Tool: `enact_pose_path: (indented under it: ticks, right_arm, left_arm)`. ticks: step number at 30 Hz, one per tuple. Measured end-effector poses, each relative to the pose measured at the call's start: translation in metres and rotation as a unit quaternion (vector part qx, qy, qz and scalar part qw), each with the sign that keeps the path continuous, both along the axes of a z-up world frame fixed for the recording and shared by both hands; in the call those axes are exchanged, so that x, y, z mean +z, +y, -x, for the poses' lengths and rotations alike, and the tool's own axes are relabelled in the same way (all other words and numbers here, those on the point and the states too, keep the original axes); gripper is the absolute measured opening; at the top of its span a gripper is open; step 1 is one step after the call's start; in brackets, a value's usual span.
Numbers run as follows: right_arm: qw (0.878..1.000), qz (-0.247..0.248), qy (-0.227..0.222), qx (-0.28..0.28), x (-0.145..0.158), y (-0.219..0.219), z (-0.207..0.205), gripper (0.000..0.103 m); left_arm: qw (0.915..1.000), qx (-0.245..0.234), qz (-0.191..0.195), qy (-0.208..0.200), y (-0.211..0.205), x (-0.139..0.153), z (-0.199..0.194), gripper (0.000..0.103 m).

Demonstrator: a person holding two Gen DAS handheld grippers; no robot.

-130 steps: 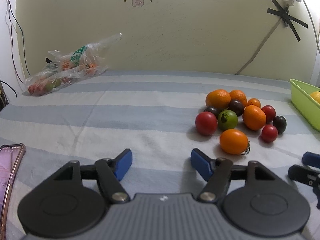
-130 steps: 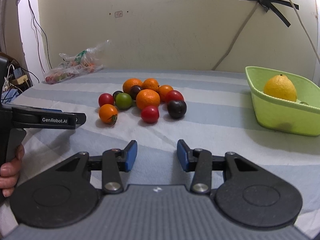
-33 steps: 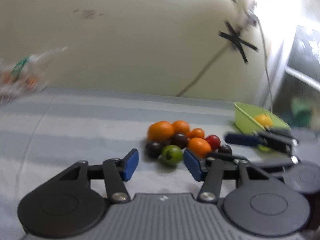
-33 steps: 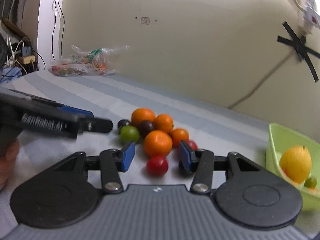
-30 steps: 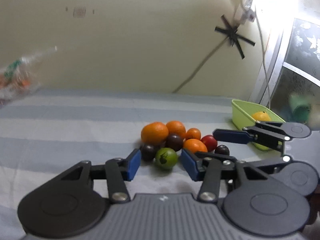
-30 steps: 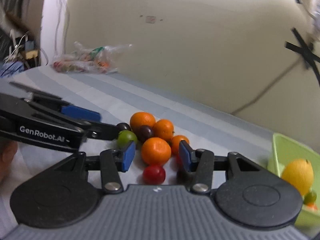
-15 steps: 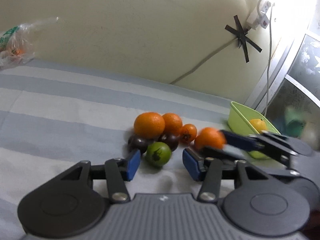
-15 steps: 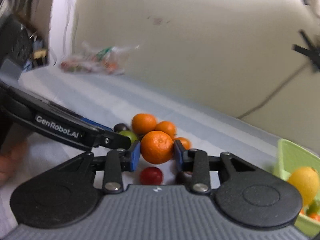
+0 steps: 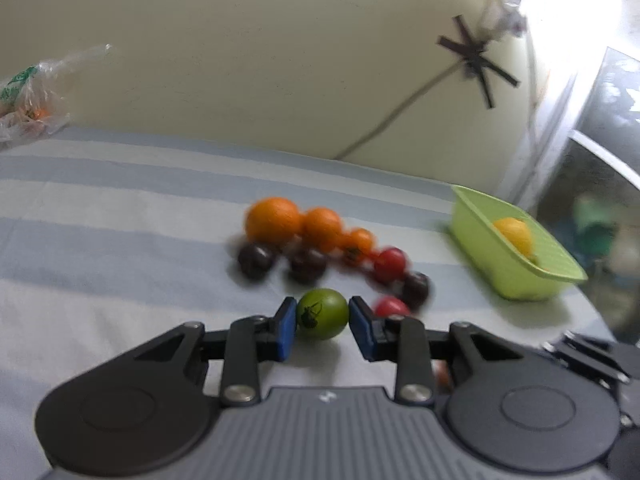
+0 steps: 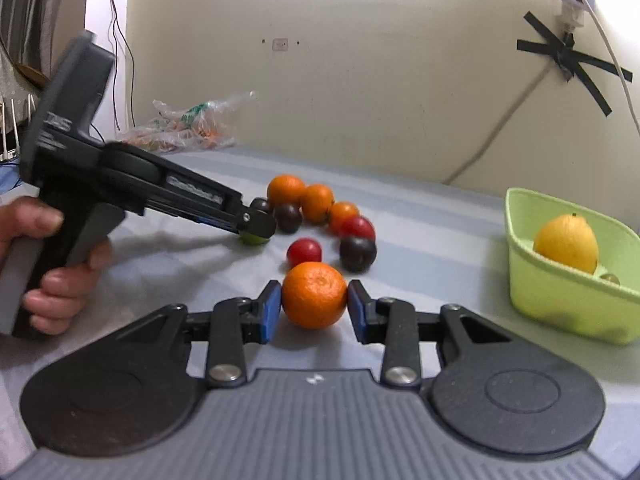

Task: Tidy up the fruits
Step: 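Carry the green tomato and mandarin into the basket and open both tools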

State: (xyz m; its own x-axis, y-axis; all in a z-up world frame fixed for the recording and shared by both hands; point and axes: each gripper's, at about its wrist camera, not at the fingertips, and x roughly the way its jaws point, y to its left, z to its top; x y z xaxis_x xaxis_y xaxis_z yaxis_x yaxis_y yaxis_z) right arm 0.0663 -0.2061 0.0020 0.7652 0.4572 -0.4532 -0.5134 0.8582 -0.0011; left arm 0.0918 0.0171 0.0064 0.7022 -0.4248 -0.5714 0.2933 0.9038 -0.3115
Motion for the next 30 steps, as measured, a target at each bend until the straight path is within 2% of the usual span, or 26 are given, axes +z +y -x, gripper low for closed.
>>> enact_pose_path:
  ticks: [3,6,10,13,16,19,20,22,27,29,30]
  right_arm:
    - [1.0,-0.001,-0.007,-0.002,0.002,-0.006,0.006,0.039]
    - [0.999,-0.015,-0.016,-0.032,0.004,-0.025,0.007,0.039]
    - [0.994,-0.031,-0.044,-0.095,0.01,-0.063,0.004,0.039]
    - [0.986,-0.048,-0.059,-0.147,0.017,-0.097,-0.005,0.039]
    - [0.983,-0.089,-0.06,-0.15,0.023,-0.127,-0.016,0.039]
    - [0.978,-0.054,-0.094,-0.18,0.029,-0.132,-0.024,0.039]
    - [0.976,-0.055,-0.102,-0.186,0.03,-0.138,-0.027,0.039]
    - [0.973,-0.065,-0.098,-0.201,0.03,-0.151,-0.036,0.039]
    - [0.968,-0.043,-0.082,-0.233,0.019,-0.165,-0.061,0.041]
    - [0.967,-0.04,-0.075,-0.24,0.015,-0.165,-0.064,0.043]
    - [0.966,-0.04,-0.075,-0.244,0.013,-0.165,-0.062,0.043]
  left_arm:
    - [0.9993,-0.036,0.007,-0.004,-0.012,0.007,0.022,0.029]
    - [0.9975,-0.069,0.0,-0.016,-0.036,0.017,0.028,0.029]
    - [0.9934,-0.113,-0.001,-0.02,-0.082,0.031,0.011,0.029]
    - [0.9908,-0.13,-0.004,-0.037,-0.12,0.04,-0.009,0.029]
    - [0.9893,-0.138,-0.001,-0.047,-0.157,0.045,-0.028,0.029]
    - [0.9888,-0.142,-0.005,-0.047,-0.186,0.045,-0.042,0.03]
    - [0.9886,-0.143,-0.007,-0.048,-0.193,0.044,-0.044,0.03]
    - [0.989,-0.138,-0.02,-0.047,-0.206,0.039,-0.048,0.03]
    - [0.99,-0.125,-0.05,-0.045,-0.219,0.026,-0.051,0.031]
    - [0.9881,-0.124,-0.069,-0.06,-0.224,0.025,-0.047,0.039]
    - [0.9874,-0.119,-0.079,-0.067,-0.226,0.026,-0.046,0.039]
